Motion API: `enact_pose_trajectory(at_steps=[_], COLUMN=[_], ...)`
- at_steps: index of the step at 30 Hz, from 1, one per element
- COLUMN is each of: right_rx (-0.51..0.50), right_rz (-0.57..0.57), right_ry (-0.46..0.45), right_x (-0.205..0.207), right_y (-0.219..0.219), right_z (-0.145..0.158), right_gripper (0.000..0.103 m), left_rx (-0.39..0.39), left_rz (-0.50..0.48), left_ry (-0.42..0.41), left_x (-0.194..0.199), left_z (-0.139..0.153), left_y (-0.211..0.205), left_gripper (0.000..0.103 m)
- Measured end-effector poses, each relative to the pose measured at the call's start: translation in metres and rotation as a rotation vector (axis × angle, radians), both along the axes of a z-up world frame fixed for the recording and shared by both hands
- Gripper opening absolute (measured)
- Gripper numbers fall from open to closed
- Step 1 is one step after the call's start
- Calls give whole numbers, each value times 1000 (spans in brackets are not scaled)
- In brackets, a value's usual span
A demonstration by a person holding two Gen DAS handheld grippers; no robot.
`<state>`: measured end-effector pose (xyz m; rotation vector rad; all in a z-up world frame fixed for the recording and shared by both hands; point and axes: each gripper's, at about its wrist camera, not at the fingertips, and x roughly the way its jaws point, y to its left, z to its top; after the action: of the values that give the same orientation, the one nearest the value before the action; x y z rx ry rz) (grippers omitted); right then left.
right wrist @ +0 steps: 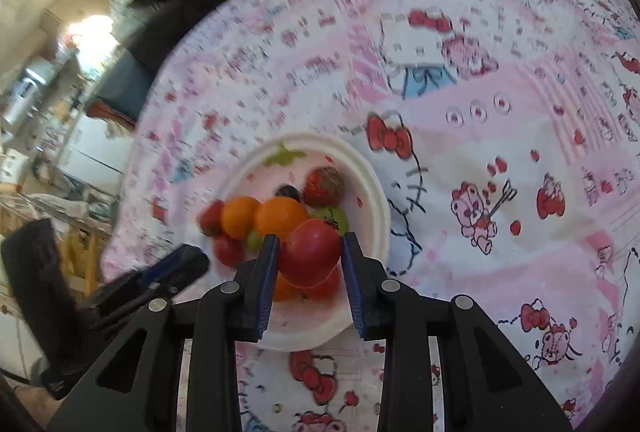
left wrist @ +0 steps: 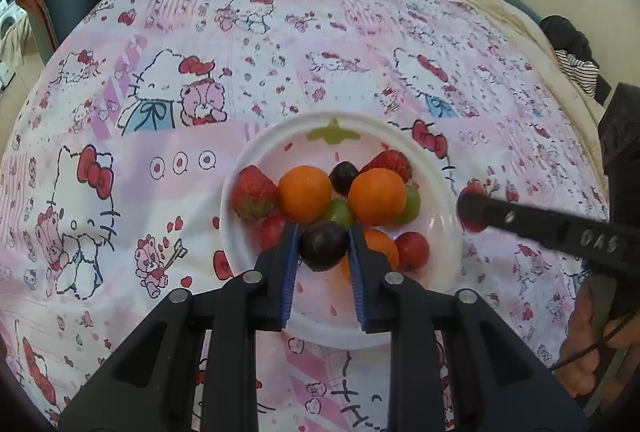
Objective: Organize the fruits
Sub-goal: 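Lower the plum onto the plate with the left tool while the right tool releases the tomato there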
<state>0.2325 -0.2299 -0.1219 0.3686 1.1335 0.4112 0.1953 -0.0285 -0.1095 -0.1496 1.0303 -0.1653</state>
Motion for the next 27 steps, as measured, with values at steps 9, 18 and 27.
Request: enact_pose_trajectory(at_steps=[9, 18, 27], right_rx=[5, -7, -30], right_rz=[-5, -31, -26], right_ry=[77, 109, 76], right_x=[4, 6, 3], right_y=[1, -2, 2], right_z=[-23, -30, -22], right_gripper=[34, 36, 47], left_rx=[36, 50, 83], left_rz=[-11, 11, 45], left_ry=[27, 55, 7], left_x=[4, 3, -5], left_z=[-11, -11, 2], left_y=[-8, -7, -2], left_gripper=[21, 52, 66])
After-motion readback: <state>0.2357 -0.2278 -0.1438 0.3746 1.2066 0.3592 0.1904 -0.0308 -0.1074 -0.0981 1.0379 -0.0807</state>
